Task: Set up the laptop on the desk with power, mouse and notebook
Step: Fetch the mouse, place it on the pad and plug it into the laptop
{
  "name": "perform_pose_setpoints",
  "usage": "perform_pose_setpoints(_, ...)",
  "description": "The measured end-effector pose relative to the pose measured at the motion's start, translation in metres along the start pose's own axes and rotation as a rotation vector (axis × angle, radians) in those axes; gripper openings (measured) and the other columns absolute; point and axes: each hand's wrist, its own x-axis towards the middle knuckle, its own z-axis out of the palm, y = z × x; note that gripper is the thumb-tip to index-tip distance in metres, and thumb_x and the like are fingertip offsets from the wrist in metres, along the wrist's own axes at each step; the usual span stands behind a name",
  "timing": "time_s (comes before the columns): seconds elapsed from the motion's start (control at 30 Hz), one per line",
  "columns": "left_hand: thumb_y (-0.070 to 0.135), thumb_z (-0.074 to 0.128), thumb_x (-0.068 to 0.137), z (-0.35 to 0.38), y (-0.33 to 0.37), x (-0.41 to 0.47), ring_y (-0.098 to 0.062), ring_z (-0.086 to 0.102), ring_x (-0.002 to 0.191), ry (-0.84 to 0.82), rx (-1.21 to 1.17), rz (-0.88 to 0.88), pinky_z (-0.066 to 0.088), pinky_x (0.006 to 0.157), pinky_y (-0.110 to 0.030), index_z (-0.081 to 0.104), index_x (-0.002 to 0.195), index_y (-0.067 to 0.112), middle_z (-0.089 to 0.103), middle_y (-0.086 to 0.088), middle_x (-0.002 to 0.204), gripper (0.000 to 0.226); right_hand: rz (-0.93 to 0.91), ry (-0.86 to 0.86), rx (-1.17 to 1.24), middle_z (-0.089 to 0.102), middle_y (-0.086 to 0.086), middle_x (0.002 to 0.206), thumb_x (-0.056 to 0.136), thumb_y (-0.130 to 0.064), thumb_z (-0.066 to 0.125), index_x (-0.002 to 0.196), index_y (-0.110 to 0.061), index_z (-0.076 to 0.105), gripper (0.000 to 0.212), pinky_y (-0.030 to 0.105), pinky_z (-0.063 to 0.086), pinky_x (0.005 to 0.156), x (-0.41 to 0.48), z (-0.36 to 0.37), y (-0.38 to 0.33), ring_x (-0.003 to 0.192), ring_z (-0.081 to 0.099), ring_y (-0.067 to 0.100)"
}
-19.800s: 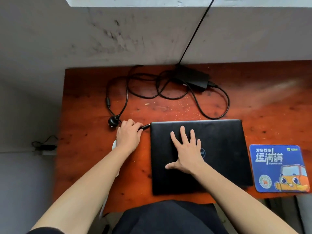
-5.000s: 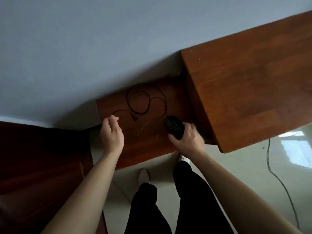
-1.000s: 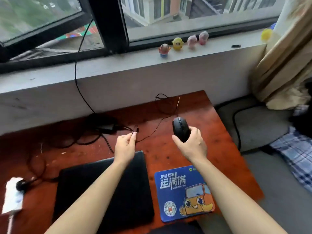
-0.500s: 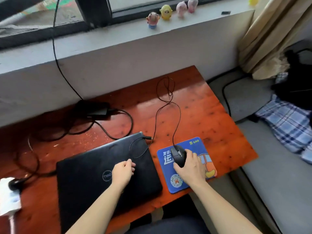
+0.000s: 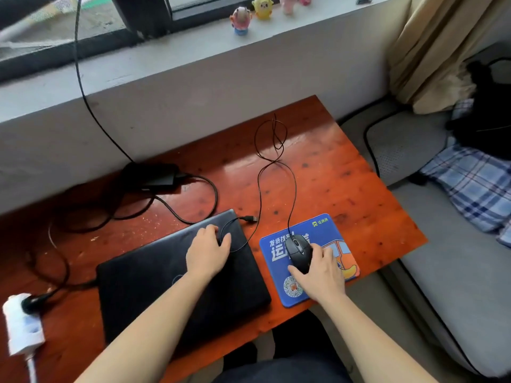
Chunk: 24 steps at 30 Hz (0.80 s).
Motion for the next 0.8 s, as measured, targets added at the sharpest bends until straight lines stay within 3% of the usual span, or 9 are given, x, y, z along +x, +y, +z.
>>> perform_pose_setpoints(0.1, 0.047, 0.064, 0.087, 0.001, 0.025, 0.02, -0.027, 0.054, 0.112, 0.067, 0.045, 0.098, 0.05, 0.082, -0.043, 0.052, 0.125, 0.018, 0.051, -0.005, 0.122, 0.049, -0.012, -0.021, 0.022, 0.042, 0.007, 0.135, 0.073, -0.081, 0.056, 0.153, -0.018, 0.021, 0.108, 0.041, 0.046, 0.095, -0.001, -0.003, 0.001, 0.125, 0.048, 0.028)
perform_pose_setpoints(0.27, 0.033, 0.064, 0.091, 0.015, 0.05, 0.05, -0.033, 0.052, 0.11, -0.05, 0.306, 0.306, 0.051, 0.083, -0.046, 0.056, 0.124, 0.012, 0.048, -0.012, 0.117, 0.041, -0.105, 0.065, 0.132, 0.043, 0.004, 0.136, 0.08, -0.074, 0.055, 0.154, -0.016, 0.022, 0.099, 0.038, 0.041, 0.102, 0.01, -0.017, 0.005, 0.128, 0.044, 0.024)
perform_pose_setpoints(0.37, 0.031, 0.058, 0.097, 0.019, 0.049, 0.056, -0.037, 0.059, 0.101, -0.095, 0.246, 0.253, 0.05, 0.082, -0.044, 0.063, 0.12, 0.01, 0.053, -0.015, 0.11, 0.031, -0.183, 0.032, 0.209, 0.042, 0.0, 0.135, 0.086, -0.065, 0.057, 0.155, -0.02, 0.022, 0.09, 0.037, 0.044, 0.099, 0.025, -0.025, -0.005, 0.125, 0.045, 0.02)
perform_pose_setpoints(0.47, 0.022, 0.056, 0.098, 0.015, 0.042, 0.051, -0.037, 0.061, 0.098, -0.031, 0.114, 0.205, 0.047, 0.085, -0.041, 0.069, 0.117, 0.01, 0.058, -0.016, 0.103, 0.026, -0.28, -0.033, 0.238, 0.044, -0.004, 0.134, 0.092, -0.054, 0.056, 0.153, -0.024, 0.027, 0.074, 0.036, 0.047, 0.095, 0.044, -0.029, -0.03, 0.122, 0.047, 0.017)
perform_pose_setpoints(0.63, 0.02, 0.06, 0.094, -0.019, 0.01, 0.039, -0.02, 0.059, 0.094, 0.133, -0.119, -0.05, 0.046, 0.087, -0.034, 0.065, 0.107, 0.016, 0.063, -0.001, 0.103, 0.015, -0.474, -0.246, 0.303, 0.057, -0.008, 0.105, 0.096, -0.041, 0.056, 0.139, -0.025, 0.049, 0.046, 0.038, 0.048, 0.091, 0.068, -0.022, -0.089, 0.099, 0.059, 0.018)
perform_pose_setpoints(0.73, 0.017, 0.066, 0.089, -0.049, -0.019, 0.025, -0.011, 0.06, 0.079, 0.254, -0.301, -0.231, 0.046, 0.078, -0.029, 0.063, 0.097, 0.022, 0.065, 0.007, 0.091, 0.009, -0.646, -0.412, 0.19, 0.058, -0.012, 0.093, 0.092, -0.058, 0.052, 0.142, -0.033, 0.043, 0.056, 0.035, 0.047, 0.084, 0.064, -0.013, -0.126, 0.095, 0.059, 0.016)
perform_pose_setpoints(0.8, 0.014, 0.068, 0.088, -0.068, -0.043, 0.013, -0.013, 0.061, 0.077, 0.334, -0.479, -0.342, 0.05, 0.076, -0.03, 0.063, 0.1, 0.02, 0.065, 0.006, 0.086, 0.014, -0.75, -0.529, 0.051, 0.06, -0.012, 0.093, 0.087, -0.069, 0.05, 0.144, -0.037, 0.039, 0.066, 0.035, 0.047, 0.082, 0.054, -0.005, -0.149, 0.098, 0.06, 0.017)
